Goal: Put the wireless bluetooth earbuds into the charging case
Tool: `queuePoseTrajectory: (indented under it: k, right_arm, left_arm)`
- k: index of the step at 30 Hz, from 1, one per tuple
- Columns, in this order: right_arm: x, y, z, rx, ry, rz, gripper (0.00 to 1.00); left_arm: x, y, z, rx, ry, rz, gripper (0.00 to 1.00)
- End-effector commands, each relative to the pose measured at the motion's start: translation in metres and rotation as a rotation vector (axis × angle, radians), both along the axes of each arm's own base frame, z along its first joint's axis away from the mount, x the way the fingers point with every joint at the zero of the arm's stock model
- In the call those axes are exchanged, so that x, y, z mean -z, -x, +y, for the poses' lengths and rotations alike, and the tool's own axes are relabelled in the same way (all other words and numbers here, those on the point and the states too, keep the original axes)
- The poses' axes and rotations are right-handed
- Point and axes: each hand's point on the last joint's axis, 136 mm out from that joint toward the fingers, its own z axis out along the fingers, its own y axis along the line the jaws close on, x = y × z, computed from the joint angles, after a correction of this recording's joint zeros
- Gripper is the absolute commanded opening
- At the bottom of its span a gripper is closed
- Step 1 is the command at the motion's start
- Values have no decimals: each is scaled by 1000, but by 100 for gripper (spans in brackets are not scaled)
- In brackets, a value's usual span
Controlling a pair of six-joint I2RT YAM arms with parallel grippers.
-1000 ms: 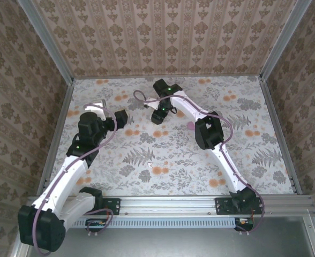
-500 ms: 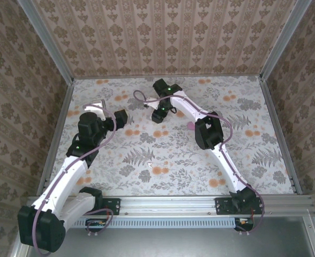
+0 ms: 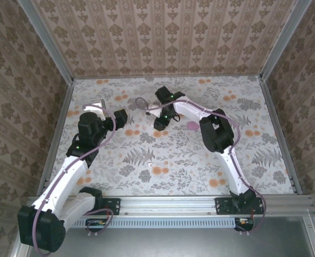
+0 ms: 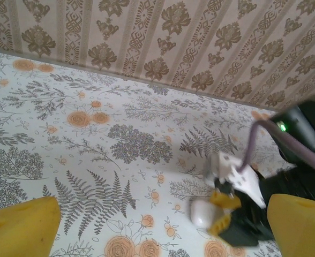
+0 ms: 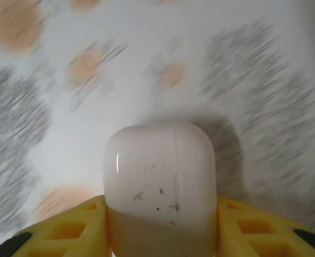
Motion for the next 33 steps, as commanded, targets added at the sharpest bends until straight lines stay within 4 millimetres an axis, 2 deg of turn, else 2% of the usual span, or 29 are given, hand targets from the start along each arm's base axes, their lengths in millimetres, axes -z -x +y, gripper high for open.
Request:
queuePoseTrajectory:
  k: [1,9,12,15,19,24,30,33]
  right_arm:
    - [-26,21,9,-4,-121,-41,41]
    - [-26,67,-17,28,-187,-140,42]
    - [-29,74,-23,51,-213,-179,42]
    - [-43,74,-28,81,-238,-242,42]
    - [-67,78,-33,81,-276,-329,43]
    - [-103,85,-38,66,-343,-469,43]
    - [-133,93,-45,59,-373,-571,43]
    - [-142,94,-47,56,-382,-605,43]
  left_arm:
    - [13,1,-4,22,29,48,99]
    - [49,-3,-40,192,95,180,90]
    - [64,-5,-52,233,137,238,85]
    - [71,-7,-66,292,185,287,80]
    - [69,-3,-91,416,216,296,78]
    - [52,10,-127,616,234,271,77]
    - [40,27,-160,794,234,259,73]
    - [39,27,-170,830,244,276,67]
